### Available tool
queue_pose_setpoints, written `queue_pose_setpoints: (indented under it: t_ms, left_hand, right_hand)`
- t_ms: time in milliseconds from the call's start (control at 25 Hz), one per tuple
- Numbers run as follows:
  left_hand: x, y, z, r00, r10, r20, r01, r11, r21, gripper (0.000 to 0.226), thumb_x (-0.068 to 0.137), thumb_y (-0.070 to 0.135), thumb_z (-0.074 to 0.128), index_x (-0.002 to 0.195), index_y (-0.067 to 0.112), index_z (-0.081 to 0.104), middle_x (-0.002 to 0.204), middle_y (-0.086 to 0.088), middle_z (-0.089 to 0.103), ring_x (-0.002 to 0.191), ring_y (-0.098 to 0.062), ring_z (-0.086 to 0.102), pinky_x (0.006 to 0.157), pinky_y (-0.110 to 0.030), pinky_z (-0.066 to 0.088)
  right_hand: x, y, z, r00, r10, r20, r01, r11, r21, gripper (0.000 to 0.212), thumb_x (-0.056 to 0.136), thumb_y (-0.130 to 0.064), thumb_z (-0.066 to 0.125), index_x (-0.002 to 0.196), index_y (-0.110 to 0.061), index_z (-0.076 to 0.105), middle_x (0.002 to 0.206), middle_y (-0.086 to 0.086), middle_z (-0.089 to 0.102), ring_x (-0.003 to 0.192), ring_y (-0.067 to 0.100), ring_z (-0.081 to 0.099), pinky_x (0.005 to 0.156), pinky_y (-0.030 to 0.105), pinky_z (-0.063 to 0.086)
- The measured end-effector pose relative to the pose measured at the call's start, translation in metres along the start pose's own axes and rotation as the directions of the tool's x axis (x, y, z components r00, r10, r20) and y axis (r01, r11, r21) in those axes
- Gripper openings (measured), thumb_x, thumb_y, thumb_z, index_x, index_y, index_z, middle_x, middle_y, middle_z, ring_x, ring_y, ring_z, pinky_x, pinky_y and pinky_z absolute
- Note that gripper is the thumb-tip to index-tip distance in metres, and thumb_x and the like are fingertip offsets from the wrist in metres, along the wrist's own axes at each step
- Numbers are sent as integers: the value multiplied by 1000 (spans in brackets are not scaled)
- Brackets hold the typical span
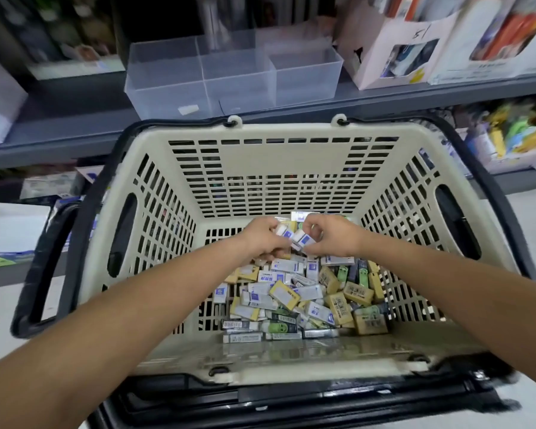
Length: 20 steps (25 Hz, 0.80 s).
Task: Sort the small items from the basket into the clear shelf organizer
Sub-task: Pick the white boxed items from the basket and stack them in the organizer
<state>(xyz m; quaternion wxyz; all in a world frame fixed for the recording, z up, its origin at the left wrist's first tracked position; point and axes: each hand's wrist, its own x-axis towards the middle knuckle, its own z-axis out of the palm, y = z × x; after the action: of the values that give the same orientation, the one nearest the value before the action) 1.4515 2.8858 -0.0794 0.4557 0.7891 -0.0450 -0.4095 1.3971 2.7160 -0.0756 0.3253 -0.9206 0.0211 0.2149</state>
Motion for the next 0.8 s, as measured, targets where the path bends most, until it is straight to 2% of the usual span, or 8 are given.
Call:
queue_pose_setpoints:
  t_ms: [120,200,280,480,560,640,720,800]
  left_hand:
    - [-6,9,-4,999,13,-37,-18,989,-149,7,88,15,63,93,15,58,88,-6,68,80,-16,65,66,-26,49]
    - [-11,15,0,1000,-20,5,20,970,-240,16,92,15,57,107,10,55,105,-9,67,93,-21,64,77,-32,51]
    - [-16,18,3,997,-13,81,40,938,-345,24,93,13,56,115,10,51,108,-11,64,95,-25,62,83,-37,51]
    - [-21,17,-1,979,47,200,57,873,-484,24,87,0,60,107,13,55,87,-5,72,76,-19,71,64,-30,58]
    - [-18,13,-2,983,22,181,64,887,-457,26,87,1,60,110,12,55,93,-8,70,80,-20,69,71,-32,58]
    - [-15,11,-4,993,-38,109,77,921,-381,29,87,2,60,114,10,52,104,-11,66,88,-22,67,74,-34,57]
    - [-14,9,-11,996,-77,41,86,939,-332,25,86,5,63,108,13,53,104,-8,65,89,-20,65,70,-31,56]
    - [-14,8,-20,996,-84,-6,77,938,-337,19,85,7,65,97,17,54,98,-5,65,84,-18,65,64,-29,55]
  right_hand:
    - [-4,-6,-3,998,45,-33,-42,996,79,29,79,-26,72,69,-23,45,63,-6,52,50,5,45,48,16,38]
    - [-7,-14,-5,996,66,-54,-54,980,193,25,81,-20,71,72,-15,48,64,-2,58,51,5,52,47,15,42]
    - [-9,-21,-8,997,67,-38,-51,939,340,19,83,-10,67,75,-13,50,67,2,63,56,8,60,49,17,47]
    - [-7,-26,-6,996,76,-36,-51,886,461,31,75,-7,75,87,-16,48,59,-6,65,47,4,60,48,17,46]
    - [-4,-19,-8,995,99,-17,-85,920,383,36,72,-15,79,93,-18,50,70,-4,65,61,9,61,59,23,49]
    - [-3,-6,-14,989,143,-32,-140,987,77,40,73,-22,78,103,-20,52,90,-2,58,79,14,57,72,29,48]
    - [-4,8,-13,994,101,-43,-109,956,-271,40,76,-22,73,111,-20,53,105,-1,51,95,17,52,82,31,45]
    - [-6,13,-7,998,30,-49,-47,912,-408,36,80,-17,68,112,-21,51,116,2,50,105,20,50,88,31,44]
